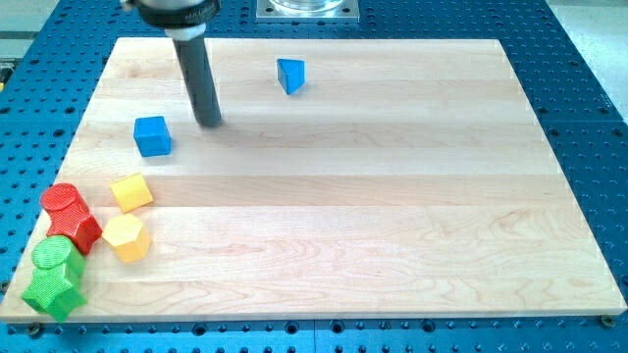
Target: Slide the triangle into the blue cube
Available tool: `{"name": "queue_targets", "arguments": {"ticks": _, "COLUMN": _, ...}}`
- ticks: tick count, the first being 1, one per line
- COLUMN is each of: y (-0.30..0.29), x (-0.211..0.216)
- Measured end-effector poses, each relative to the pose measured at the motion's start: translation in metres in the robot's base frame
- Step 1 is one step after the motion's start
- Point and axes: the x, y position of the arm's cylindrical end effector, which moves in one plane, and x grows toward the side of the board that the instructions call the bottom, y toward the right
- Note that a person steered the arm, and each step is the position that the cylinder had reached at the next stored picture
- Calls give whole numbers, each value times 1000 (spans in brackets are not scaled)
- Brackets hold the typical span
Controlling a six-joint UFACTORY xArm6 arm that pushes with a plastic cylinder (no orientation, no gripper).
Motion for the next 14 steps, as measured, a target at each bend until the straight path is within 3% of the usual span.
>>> {"name": "queue_targets", "arguments": {"ticks": 1, "y": -40, "x": 51}}
{"name": "queue_targets", "arguments": {"ticks": 2, "y": -28, "x": 86}}
{"name": "queue_targets", "arguments": {"ticks": 3, "y": 40, "x": 60}}
{"name": "queue_targets", "arguments": {"ticks": 4, "y": 186, "x": 48}}
{"name": "queue_targets", "arguments": {"ticks": 5, "y": 246, "x": -35}}
{"name": "queue_targets", "arguments": {"ticks": 6, "y": 223, "x": -95}}
{"name": "queue_targets", "arguments": {"ticks": 7, "y": 104, "x": -41}}
{"name": "queue_targets", "arguments": {"ticks": 8, "y": 29, "x": 33}}
{"name": "queue_targets", "arguments": {"ticks": 9, "y": 68, "x": 15}}
{"name": "queue_targets", "arguments": {"ticks": 10, "y": 109, "x": -71}}
{"name": "queue_targets", "arguments": {"ticks": 11, "y": 52, "x": -122}}
{"name": "queue_targets", "arguments": {"ticks": 12, "y": 25, "x": -106}}
{"name": "queue_targets", "arguments": {"ticks": 13, "y": -17, "x": 37}}
{"name": "queue_targets", "arguments": {"ticks": 14, "y": -12, "x": 32}}
